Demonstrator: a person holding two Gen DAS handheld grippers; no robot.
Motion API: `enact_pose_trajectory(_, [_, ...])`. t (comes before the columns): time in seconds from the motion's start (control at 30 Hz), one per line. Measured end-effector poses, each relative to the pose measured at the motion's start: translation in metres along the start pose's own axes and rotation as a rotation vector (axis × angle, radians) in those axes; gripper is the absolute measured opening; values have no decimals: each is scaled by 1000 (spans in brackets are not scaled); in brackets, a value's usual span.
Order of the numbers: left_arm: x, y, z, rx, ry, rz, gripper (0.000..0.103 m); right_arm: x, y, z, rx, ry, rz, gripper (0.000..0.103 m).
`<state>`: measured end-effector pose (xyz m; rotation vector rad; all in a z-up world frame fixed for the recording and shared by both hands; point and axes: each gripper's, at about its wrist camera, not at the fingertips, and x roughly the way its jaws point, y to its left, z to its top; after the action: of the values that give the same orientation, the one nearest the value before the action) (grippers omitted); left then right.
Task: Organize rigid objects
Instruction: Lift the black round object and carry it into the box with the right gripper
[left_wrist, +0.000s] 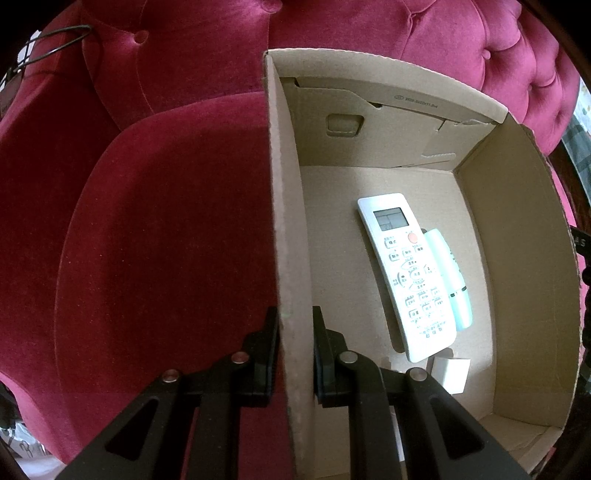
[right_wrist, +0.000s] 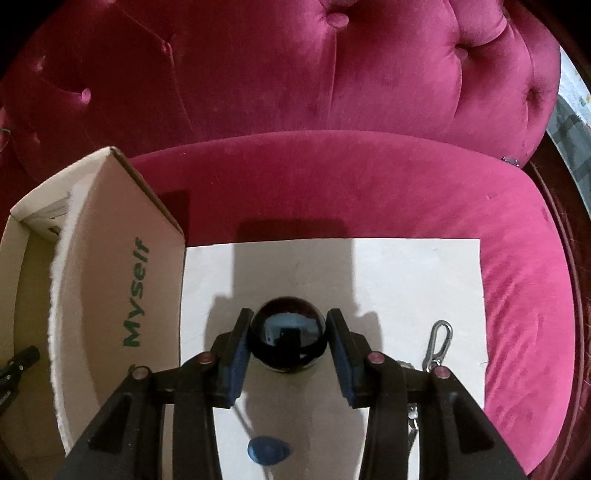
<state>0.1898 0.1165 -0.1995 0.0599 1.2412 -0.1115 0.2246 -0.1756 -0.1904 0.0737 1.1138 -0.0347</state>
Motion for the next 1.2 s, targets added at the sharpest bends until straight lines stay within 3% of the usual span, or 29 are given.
enact_pose_trajectory(0.57, [-1, 1, 2, 1, 1, -1, 16, -37, 13, -11, -9, -68, -17, 43])
enact_pose_trajectory(0.87, [-2, -1, 3, 5, 2, 6, 16, -79, 25, -10, -33, -90, -18, 43])
enact_pose_trajectory(1.2, [-1, -3, 3, 2, 2, 8, 16, -110, 55, -15, -84, -109, -4, 43])
